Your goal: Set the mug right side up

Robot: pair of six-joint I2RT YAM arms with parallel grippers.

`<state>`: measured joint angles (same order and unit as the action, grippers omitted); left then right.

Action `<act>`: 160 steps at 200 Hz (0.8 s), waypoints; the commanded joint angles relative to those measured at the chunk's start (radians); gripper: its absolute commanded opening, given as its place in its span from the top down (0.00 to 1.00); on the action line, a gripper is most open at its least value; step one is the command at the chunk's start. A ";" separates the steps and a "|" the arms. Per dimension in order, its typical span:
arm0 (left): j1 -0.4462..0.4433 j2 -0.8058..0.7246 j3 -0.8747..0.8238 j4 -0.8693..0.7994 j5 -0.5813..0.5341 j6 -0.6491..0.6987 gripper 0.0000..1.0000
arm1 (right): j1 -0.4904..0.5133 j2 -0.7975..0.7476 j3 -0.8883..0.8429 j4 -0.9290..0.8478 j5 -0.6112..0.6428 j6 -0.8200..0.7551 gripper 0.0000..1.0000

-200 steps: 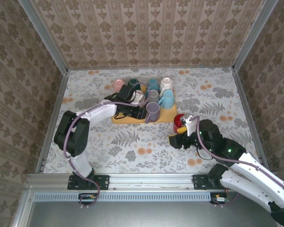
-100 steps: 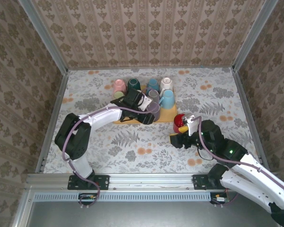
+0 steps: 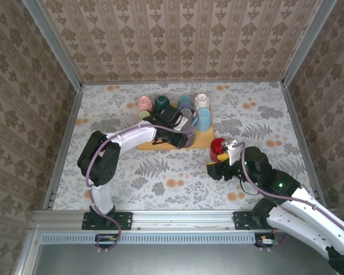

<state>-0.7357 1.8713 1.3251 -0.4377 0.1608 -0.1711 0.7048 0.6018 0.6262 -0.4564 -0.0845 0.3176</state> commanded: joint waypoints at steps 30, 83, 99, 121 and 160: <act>-0.006 0.031 0.044 -0.014 -0.113 0.030 0.76 | -0.001 -0.013 -0.017 -0.018 0.022 0.013 0.29; -0.002 -0.058 0.026 0.003 -0.100 0.038 0.96 | -0.001 -0.011 -0.007 -0.027 0.029 0.016 0.29; 0.000 -0.114 0.002 0.013 -0.078 0.033 0.97 | -0.001 -0.013 0.014 -0.040 0.036 0.023 0.30; 0.014 -0.219 -0.055 0.054 -0.010 0.018 0.97 | 0.001 -0.047 0.038 -0.021 0.101 0.127 0.30; 0.071 -0.482 -0.300 0.414 0.241 -0.135 0.98 | 0.001 0.008 0.130 -0.070 0.101 0.102 0.31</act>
<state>-0.6952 1.5448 1.1194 -0.3473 0.2207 -0.1875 0.7052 0.5877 0.6880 -0.5022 -0.0135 0.4038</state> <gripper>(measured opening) 0.106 0.695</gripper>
